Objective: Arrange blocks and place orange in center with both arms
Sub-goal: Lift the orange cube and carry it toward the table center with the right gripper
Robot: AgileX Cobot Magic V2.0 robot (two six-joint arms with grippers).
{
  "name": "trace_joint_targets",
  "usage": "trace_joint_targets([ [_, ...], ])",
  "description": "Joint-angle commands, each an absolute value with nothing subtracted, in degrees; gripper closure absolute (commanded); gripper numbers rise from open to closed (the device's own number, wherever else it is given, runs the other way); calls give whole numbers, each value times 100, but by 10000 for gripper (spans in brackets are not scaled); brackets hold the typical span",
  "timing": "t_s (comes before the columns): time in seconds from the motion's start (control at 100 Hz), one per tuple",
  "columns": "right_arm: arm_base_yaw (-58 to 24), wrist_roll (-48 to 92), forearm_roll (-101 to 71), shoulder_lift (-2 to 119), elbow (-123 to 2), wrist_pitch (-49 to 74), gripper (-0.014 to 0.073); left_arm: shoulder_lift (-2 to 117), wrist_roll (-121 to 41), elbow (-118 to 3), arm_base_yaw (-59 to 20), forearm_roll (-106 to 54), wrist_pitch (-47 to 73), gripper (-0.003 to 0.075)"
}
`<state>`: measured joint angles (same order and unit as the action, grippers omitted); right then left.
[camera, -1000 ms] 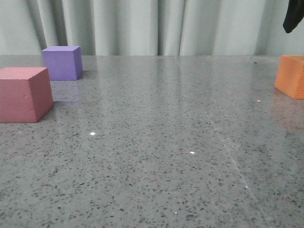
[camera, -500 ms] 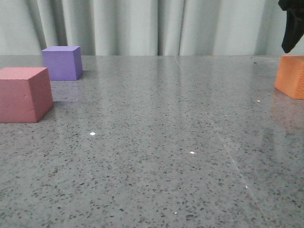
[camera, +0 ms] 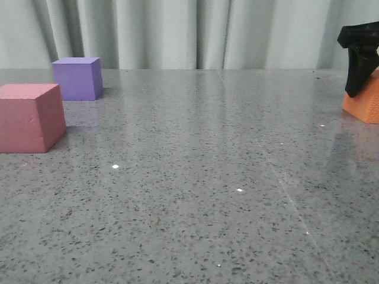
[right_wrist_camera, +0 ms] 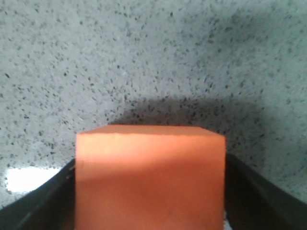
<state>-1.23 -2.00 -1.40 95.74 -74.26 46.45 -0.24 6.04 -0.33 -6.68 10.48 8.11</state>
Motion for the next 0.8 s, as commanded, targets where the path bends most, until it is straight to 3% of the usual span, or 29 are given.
trace_joint_targets([
  [0.0,-88,-124,-115,9360,-7616,4512,113,-208,659,287,-658,1046,363,739],
  [0.08,-88,-124,-115,9360,-7629,4505,260,-208,659,287,-658,1046,363,739],
  [0.16,-88,-124,-115,9360,-7629,4508,349,-208,659,287,-658,1046,363,739],
  [0.49,-305,-131,-658,9154,-8132,5166,353,-208,659,287,-658,1046,363,739],
  [0.79,-1513,-1187,-774,9124,-8903,5138,353,-208,659,287,-658,1046,363,739],
])
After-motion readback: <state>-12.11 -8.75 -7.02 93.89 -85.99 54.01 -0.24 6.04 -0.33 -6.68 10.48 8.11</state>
